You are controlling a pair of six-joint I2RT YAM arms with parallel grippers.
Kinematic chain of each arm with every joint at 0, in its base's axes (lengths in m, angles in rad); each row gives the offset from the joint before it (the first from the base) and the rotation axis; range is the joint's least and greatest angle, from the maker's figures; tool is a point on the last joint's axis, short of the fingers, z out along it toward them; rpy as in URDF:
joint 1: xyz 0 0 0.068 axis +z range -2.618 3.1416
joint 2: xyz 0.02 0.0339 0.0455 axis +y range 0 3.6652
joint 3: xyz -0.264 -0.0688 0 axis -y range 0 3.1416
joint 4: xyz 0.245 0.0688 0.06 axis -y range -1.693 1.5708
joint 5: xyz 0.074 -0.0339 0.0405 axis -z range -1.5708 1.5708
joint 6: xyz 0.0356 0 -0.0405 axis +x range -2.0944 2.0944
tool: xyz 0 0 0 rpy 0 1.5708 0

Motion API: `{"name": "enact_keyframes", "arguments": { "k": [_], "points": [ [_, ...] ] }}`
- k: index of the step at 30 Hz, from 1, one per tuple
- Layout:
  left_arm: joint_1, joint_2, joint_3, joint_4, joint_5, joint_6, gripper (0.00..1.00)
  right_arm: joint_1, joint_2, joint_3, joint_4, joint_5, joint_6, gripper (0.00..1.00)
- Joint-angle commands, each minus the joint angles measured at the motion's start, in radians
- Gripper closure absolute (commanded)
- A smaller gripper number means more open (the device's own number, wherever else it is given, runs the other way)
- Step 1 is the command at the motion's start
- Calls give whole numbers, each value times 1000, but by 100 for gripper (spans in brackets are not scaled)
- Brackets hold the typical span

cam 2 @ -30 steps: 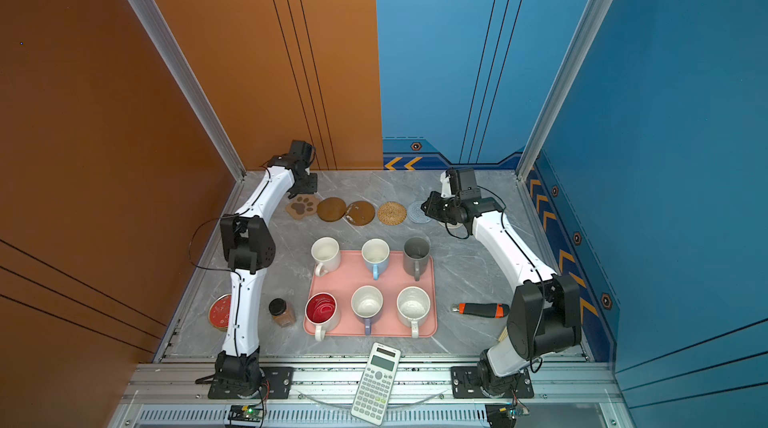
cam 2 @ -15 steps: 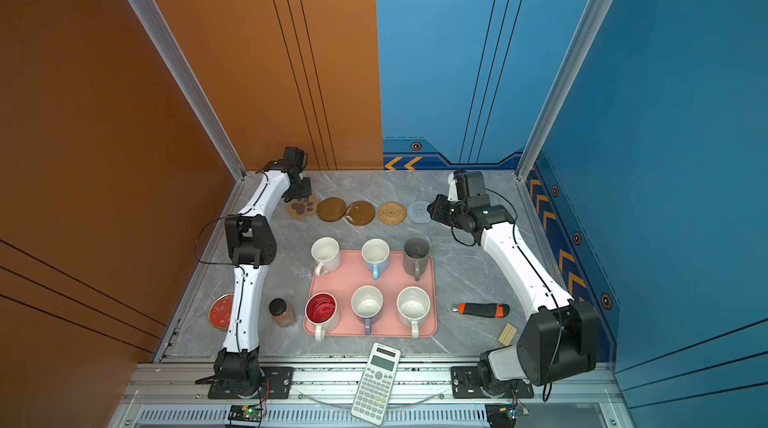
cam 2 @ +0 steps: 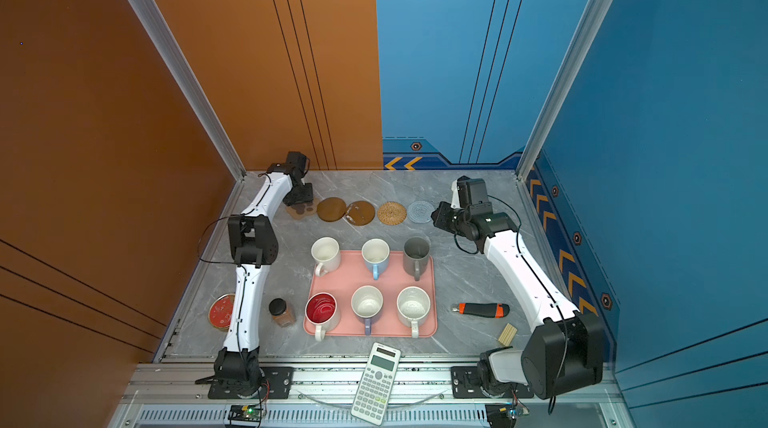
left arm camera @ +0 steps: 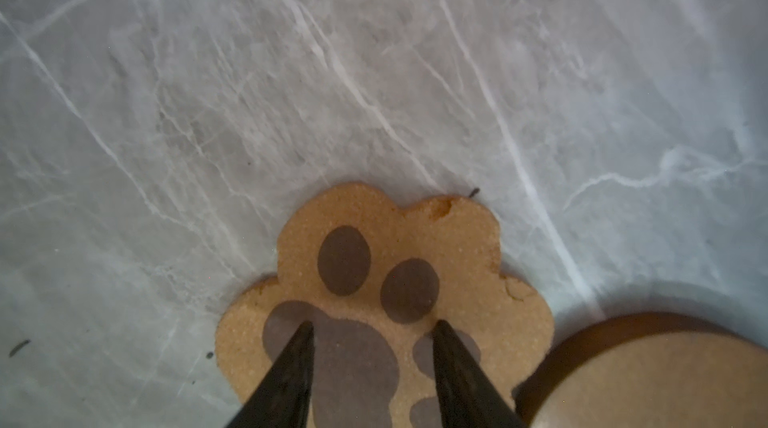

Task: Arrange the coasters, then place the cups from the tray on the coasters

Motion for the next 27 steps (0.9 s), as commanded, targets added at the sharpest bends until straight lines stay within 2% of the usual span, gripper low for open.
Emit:
{"name": "enact_keyframes", "arguments": {
  "k": [1,5,10,11,14,17,21,27],
  "points": [
    [1,24,11,-91,43,23,51,5,-23,-14,-27,20,6,79],
    [1,45,8,-134,55,39,51,7,-34,-22,-27,20,7,79],
    [1,54,-41,-156,74,42,56,5,-45,-36,-27,25,7,79],
    [-1,53,-60,-158,78,43,58,4,-47,-38,-26,25,7,79],
    [-2,45,-105,-161,79,38,73,4,-48,-41,-26,25,7,79],
    [-3,16,-135,-161,77,33,70,2,-50,-40,-27,22,6,79],
    [-10,-18,-170,-160,72,43,70,-1,-54,-43,-26,22,2,79],
    [-11,-52,-126,-162,93,35,69,-7,-52,-48,-26,19,0,79]
  ]
}}
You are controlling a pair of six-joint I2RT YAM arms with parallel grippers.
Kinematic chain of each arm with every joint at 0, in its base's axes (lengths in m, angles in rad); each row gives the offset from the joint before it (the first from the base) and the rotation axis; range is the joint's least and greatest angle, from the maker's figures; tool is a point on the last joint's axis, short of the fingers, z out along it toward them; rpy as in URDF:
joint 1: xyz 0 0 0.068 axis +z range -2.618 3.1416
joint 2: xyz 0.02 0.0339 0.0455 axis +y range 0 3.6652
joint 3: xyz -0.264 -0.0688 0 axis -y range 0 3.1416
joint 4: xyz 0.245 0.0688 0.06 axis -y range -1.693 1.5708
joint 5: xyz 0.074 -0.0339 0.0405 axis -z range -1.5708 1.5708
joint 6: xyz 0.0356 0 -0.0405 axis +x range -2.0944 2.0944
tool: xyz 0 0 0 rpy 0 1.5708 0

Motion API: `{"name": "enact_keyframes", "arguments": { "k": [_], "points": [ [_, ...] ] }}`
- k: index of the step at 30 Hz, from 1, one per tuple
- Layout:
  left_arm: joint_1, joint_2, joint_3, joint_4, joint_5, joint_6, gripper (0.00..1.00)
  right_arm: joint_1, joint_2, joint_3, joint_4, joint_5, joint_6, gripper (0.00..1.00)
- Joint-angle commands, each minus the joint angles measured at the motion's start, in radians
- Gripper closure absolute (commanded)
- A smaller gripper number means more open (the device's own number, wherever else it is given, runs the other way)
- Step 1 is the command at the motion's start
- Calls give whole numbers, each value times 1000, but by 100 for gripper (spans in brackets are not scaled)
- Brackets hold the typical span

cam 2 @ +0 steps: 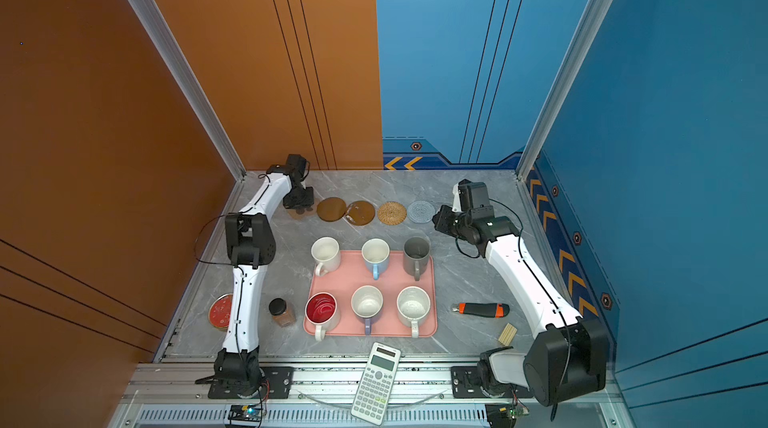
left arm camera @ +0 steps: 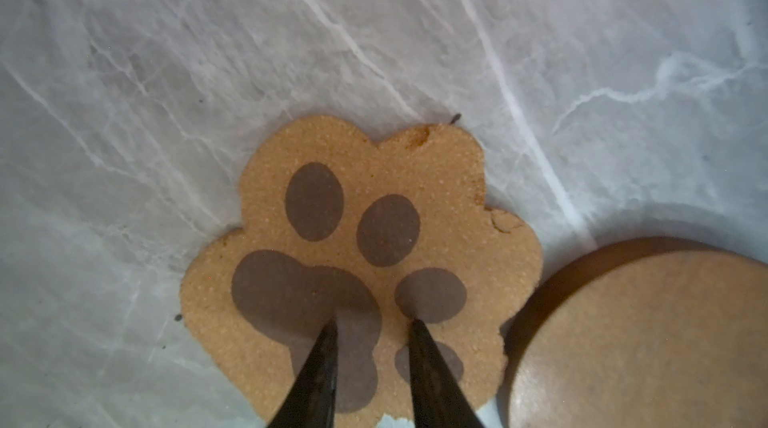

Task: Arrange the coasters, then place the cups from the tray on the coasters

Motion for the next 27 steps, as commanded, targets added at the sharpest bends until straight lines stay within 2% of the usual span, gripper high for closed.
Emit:
{"name": "enact_keyframes", "arguments": {
  "k": [1,7,11,14,27],
  "points": [
    [-4,4,9,-161,36,3,69,-4,-26,-13,-19,20,1,79],
    [24,33,179,-157,42,-60,67,-8,-34,-19,-19,22,3,79],
    [54,82,266,-156,104,-109,66,-16,-37,-24,-19,25,6,78],
    [74,102,271,-135,139,-155,66,-19,-40,-26,-19,25,9,78],
    [109,110,223,-29,161,-255,66,-23,-35,-33,-19,28,22,79]
  ]
}}
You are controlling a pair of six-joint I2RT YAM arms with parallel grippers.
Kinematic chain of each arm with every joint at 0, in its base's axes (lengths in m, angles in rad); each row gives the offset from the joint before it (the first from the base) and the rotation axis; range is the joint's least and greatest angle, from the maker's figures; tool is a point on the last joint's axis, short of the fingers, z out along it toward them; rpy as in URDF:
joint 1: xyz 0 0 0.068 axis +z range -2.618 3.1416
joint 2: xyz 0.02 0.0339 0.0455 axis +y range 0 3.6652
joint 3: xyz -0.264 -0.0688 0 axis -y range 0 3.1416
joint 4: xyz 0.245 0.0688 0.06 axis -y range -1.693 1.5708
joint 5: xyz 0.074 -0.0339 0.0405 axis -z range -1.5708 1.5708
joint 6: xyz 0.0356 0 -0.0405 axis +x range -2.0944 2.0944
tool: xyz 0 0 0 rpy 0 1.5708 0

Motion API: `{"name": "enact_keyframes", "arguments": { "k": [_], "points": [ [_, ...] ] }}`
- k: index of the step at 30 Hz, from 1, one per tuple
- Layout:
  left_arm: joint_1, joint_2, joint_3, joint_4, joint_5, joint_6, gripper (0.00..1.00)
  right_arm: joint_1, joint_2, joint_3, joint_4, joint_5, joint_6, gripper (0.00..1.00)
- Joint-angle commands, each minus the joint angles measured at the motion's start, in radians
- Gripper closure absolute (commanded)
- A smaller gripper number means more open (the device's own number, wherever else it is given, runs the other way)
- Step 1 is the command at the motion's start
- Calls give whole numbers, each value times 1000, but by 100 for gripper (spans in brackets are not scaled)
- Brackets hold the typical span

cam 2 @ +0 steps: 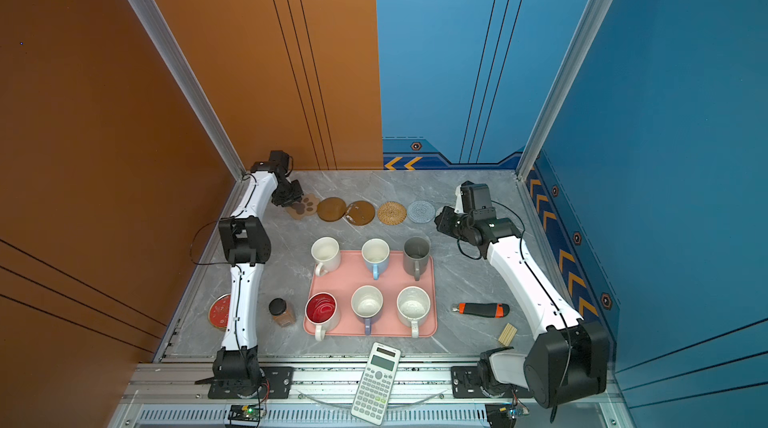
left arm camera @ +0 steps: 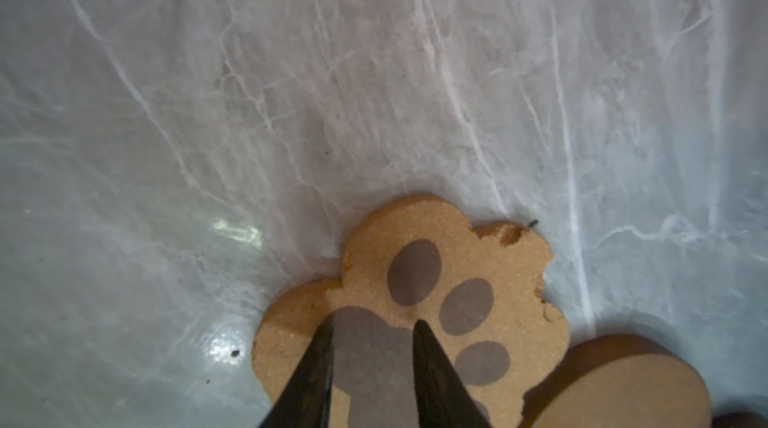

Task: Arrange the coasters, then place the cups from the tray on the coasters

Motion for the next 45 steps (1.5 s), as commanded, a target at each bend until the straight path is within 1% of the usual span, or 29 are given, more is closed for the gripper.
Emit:
{"name": "enact_keyframes", "arguments": {
  "k": [1,4,5,7,12,21,32,39,45],
  "points": [
    [13,-4,-12,43,30,-43,66,-7,-24,-16,-18,30,15,79],
    [24,-4,-16,68,43,-61,67,-7,-25,-22,-18,34,17,79],
    [29,-4,-18,75,45,-67,69,-8,-25,-23,-18,35,18,79],
    [37,0,-20,85,54,-80,78,-8,-24,-25,-18,35,21,80],
    [49,2,-27,104,66,-88,87,-8,-19,-24,-18,38,24,80],
    [66,-2,-50,123,64,-93,96,-8,-6,-20,-18,37,27,80],
    [77,-3,-102,129,64,-80,97,-8,-3,-28,-18,36,27,81],
    [79,-41,-167,130,88,-58,98,-8,-2,-33,-11,30,30,80],
    [71,-81,-223,130,76,-28,98,-9,-12,-49,-8,30,29,81]
  ]
}}
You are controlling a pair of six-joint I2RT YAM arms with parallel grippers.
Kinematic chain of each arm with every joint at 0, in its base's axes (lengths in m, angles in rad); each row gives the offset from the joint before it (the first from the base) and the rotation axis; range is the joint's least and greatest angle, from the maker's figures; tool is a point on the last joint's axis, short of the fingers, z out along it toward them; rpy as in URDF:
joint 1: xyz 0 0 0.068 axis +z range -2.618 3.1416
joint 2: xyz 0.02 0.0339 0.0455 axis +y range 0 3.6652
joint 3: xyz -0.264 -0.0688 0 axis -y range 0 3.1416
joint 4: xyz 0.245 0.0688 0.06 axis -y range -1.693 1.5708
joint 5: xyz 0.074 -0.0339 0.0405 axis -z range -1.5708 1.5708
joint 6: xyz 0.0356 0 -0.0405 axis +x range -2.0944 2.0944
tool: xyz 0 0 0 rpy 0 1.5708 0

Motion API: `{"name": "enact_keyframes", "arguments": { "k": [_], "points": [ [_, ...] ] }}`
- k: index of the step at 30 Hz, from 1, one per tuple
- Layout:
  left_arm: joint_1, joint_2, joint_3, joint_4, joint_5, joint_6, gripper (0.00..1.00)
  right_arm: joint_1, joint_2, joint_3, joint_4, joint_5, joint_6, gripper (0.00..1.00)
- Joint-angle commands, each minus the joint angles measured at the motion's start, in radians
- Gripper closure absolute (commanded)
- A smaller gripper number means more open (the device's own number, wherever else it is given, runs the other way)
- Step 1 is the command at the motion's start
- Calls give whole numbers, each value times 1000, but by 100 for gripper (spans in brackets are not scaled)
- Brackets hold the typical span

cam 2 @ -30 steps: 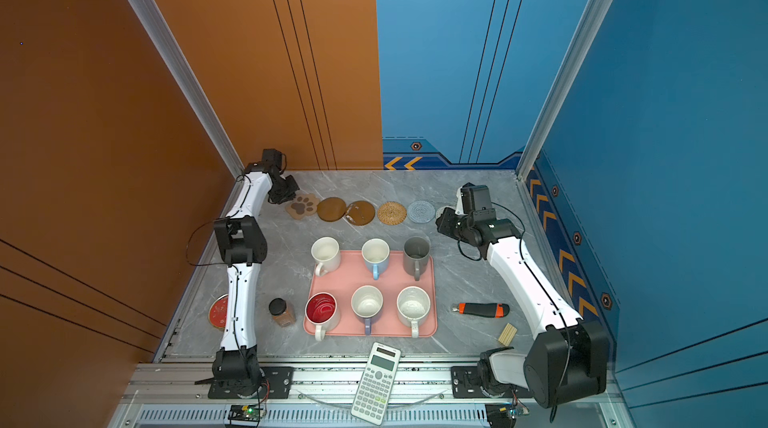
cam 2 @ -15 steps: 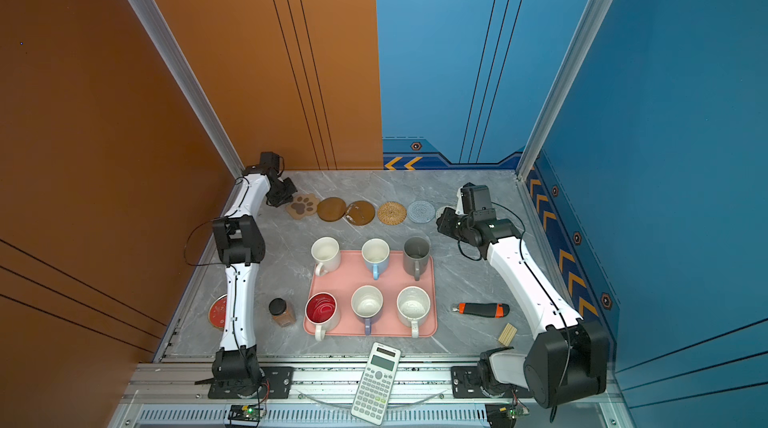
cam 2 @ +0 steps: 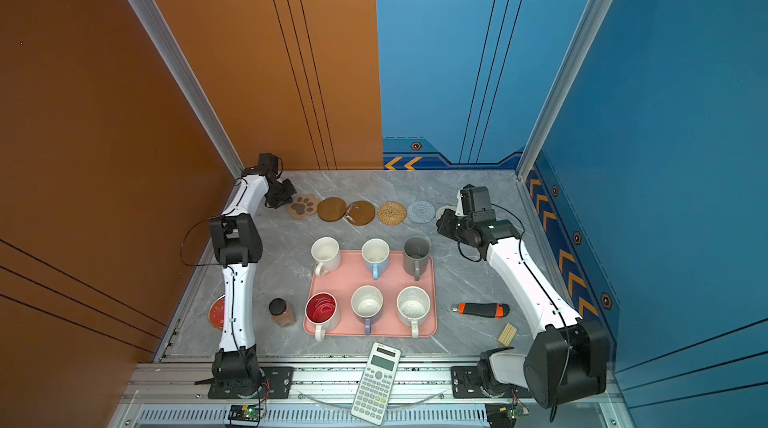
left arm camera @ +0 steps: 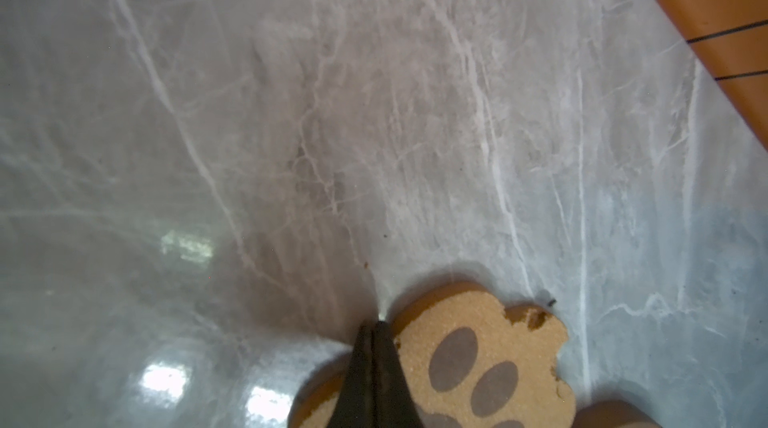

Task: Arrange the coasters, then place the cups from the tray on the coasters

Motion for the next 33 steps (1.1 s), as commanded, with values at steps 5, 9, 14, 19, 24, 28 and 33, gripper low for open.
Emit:
{"name": "enact_keyframes", "arguments": {
  "k": [5,9,14,19,24,28,33],
  "points": [
    [-1,-50,-94,-57,1,46,99,-8,-21,-32,-3,9,12,81],
    [-7,-75,-143,-57,-14,58,100,-10,-26,-41,1,4,10,80],
    [-14,-99,-188,-56,-24,74,100,-12,-31,-51,7,-3,12,80],
    [-21,-122,-228,-58,-42,84,100,-14,-33,-59,13,-6,13,80],
    [-23,-155,-270,-56,-59,95,100,-16,-35,-63,18,-10,13,80],
    [-21,-181,-282,-59,-76,98,100,-18,-34,-65,23,-16,13,80],
    [-23,-236,-293,-59,-99,94,100,-22,-40,-62,23,-17,10,80]
  ]
}}
